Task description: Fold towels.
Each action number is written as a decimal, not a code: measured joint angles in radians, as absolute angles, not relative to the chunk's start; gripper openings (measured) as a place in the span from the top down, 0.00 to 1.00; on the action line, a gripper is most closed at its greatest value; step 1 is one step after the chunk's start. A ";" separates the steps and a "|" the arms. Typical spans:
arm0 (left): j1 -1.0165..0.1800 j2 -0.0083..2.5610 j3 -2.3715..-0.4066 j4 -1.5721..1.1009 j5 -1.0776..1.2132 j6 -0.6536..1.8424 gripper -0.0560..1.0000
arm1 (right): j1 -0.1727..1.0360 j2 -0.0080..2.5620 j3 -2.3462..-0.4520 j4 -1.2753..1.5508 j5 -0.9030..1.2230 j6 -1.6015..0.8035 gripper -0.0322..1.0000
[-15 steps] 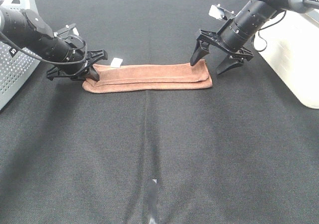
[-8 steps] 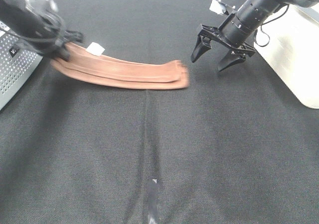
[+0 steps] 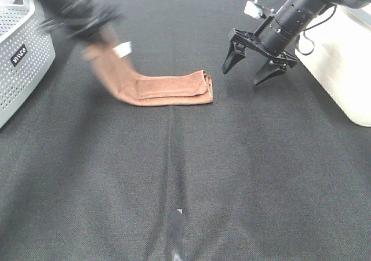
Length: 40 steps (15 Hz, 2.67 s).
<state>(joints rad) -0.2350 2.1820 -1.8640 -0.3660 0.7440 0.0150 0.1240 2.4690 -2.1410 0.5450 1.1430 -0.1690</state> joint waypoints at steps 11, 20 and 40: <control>-0.434 2.407 -2.053 -0.541 0.607 -0.166 0.51 | 0.124 2.450 -2.141 0.544 1.148 -0.169 0.19; -0.379 2.371 -2.143 -0.514 0.614 -0.165 0.34 | 0.124 2.440 -2.141 0.711 1.170 -0.196 0.19; -0.170 2.334 -2.146 -0.289 0.839 -0.165 0.34 | 0.158 2.595 -2.141 1.026 1.160 -0.430 0.21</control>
<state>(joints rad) -0.1700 2.3340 -2.1460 -0.2890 0.8390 -0.1650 0.1580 2.5950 -2.1410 1.0260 1.1600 -0.4300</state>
